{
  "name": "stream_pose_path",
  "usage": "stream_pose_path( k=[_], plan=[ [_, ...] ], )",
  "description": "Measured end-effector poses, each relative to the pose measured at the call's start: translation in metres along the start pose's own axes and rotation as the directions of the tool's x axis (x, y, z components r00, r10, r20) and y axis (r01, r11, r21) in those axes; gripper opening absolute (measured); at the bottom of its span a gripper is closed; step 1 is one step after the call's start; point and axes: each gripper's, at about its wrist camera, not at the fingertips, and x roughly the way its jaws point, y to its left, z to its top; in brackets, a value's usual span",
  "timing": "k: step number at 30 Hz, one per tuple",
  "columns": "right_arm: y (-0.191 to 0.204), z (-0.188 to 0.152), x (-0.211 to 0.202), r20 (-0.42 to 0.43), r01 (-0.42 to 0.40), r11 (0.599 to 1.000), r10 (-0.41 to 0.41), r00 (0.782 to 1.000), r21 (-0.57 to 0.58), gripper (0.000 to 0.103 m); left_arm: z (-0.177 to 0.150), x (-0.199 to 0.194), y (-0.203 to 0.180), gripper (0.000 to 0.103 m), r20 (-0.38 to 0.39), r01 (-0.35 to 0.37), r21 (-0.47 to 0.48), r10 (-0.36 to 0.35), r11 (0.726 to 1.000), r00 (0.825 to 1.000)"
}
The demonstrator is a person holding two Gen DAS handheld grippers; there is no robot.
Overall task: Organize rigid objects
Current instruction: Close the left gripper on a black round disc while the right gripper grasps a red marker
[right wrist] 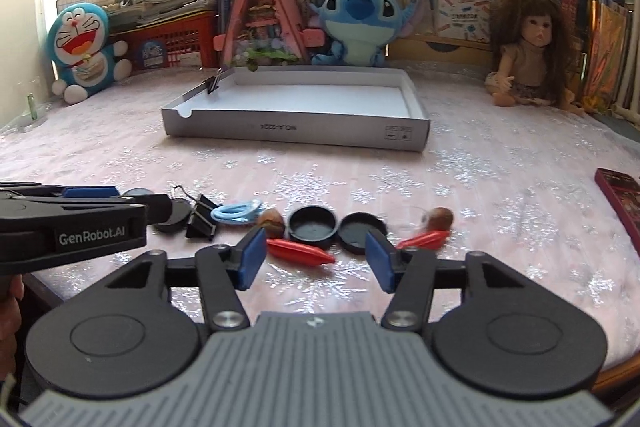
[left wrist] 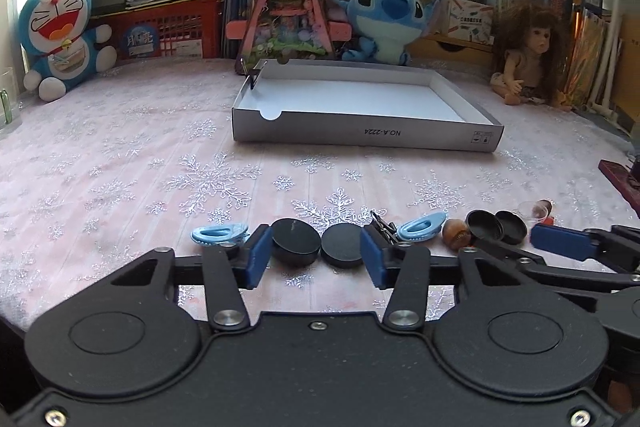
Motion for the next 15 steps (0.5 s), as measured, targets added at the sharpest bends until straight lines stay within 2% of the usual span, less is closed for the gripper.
stream_pose_path(
  k=[10,15],
  plan=[
    [0.006,-0.003,0.008,-0.046,-0.006,1.0,0.006,0.999,0.005,0.055,0.0,-0.001,0.006,0.042,0.01,0.017,-0.013,-0.017,1.0,1.0],
    [0.007,-0.003,0.012,-0.051,-0.001,1.0,0.002,0.999,0.014,0.049,0.001,-0.004,0.006,0.043,0.015,0.032,-0.017,-0.032,0.999,0.999]
  ],
)
